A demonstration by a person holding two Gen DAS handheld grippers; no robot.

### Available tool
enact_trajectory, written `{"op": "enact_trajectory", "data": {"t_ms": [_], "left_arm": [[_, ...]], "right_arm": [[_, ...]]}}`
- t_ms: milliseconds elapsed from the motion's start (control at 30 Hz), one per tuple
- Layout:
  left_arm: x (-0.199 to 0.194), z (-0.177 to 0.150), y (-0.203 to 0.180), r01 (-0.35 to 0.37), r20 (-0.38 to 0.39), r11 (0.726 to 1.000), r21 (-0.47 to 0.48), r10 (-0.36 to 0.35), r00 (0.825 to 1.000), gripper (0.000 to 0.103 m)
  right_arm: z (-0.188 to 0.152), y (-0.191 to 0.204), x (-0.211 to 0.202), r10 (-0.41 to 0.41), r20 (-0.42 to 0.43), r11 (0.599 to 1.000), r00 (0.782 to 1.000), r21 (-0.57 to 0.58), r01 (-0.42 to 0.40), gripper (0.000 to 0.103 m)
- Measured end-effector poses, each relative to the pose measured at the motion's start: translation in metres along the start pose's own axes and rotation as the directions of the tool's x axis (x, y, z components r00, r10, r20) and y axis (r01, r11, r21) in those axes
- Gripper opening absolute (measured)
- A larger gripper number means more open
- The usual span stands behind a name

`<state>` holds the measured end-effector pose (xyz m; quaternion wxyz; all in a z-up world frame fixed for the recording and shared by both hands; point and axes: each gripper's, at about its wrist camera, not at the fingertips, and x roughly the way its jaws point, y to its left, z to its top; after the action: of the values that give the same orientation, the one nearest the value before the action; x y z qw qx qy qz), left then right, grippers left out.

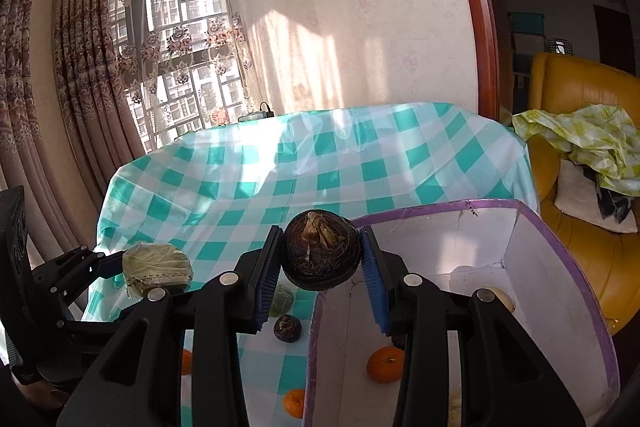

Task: Organize fruits
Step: 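Lift the cabbage in the left tool and the dark fruit in the right tool over the box, then lower both tools into the box and open them to release the cabbage and dark fruit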

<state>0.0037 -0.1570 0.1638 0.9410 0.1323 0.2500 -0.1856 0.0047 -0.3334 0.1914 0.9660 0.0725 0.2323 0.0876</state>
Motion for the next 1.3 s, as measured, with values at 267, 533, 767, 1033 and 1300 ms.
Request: {"op": "enact_trajectory", "data": {"t_ms": [267,533,767,1033,1300], "left_arm": [[0.020,0.022,-0.038,0.047,0.006,0.995,0.084,-0.048,0.999,0.060],[0.042,0.043,-0.074,0.120,-0.009,0.981,0.154,-0.120,0.993,0.060],[0.071,0.054,-0.111,0.249,-0.089,0.946,0.207,-0.235,0.968,0.060],[0.108,0.068,-0.146,0.375,-0.225,0.901,0.216,-0.328,0.917,0.060],[0.154,0.077,-0.171,0.426,-0.424,0.884,0.195,-0.316,0.849,0.060]], "right_arm": [[0.007,-0.042,0.011,-0.058,-0.046,0.998,0.997,0.015,0.059,0.038],[0.013,-0.077,0.025,-0.112,-0.118,0.994,0.987,0.008,0.113,0.038],[0.009,-0.108,0.028,-0.160,-0.186,0.986,0.969,0.011,0.165,0.038],[0.002,-0.129,0.017,-0.216,-0.244,0.976,0.945,-0.039,0.213,0.038],[-0.013,-0.144,0.021,-0.274,-0.351,0.961,0.896,-0.122,0.246,0.038]]}}
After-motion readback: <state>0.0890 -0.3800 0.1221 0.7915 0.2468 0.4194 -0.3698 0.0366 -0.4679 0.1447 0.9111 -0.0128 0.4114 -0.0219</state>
